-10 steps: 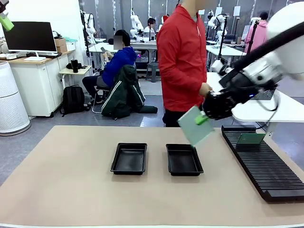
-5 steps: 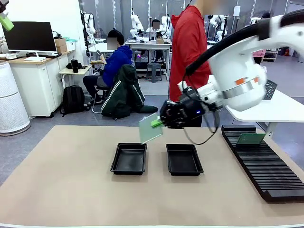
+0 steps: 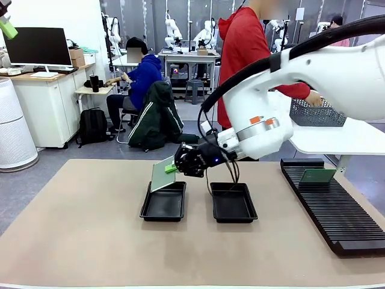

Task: Inspect and transfer BCBs to ESD trays.
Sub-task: Pick up the Blank PCB from the PCB Rack and place it in the left ESD tray.

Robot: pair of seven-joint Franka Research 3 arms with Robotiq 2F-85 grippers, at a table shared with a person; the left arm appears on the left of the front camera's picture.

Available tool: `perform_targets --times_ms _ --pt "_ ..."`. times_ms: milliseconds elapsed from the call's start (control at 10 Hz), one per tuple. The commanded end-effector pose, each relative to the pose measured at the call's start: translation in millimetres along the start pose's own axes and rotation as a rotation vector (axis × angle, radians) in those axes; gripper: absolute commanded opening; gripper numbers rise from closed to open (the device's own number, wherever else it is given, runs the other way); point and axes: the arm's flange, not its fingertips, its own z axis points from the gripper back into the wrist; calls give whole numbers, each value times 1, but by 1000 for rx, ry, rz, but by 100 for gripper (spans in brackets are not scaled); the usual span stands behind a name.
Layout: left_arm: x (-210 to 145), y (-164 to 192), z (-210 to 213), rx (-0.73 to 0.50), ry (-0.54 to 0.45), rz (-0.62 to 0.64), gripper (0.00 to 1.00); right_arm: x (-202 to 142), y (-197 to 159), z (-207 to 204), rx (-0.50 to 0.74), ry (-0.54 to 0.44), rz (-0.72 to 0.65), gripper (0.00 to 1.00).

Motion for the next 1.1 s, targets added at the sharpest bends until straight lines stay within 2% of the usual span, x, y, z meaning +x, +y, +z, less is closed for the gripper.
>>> perform_targets --times_ms 0,500,1000 --pt "-2 1 -1 0 -2 2 100 3 -13 -27 -25 -60 2 2" --pt "-2 1 -1 0 -2 2 100 17 -61 -57 -40 -86 -54 2" --pt "-2 1 -1 0 -2 2 100 25 -78 -71 -75 -49 -112 2"
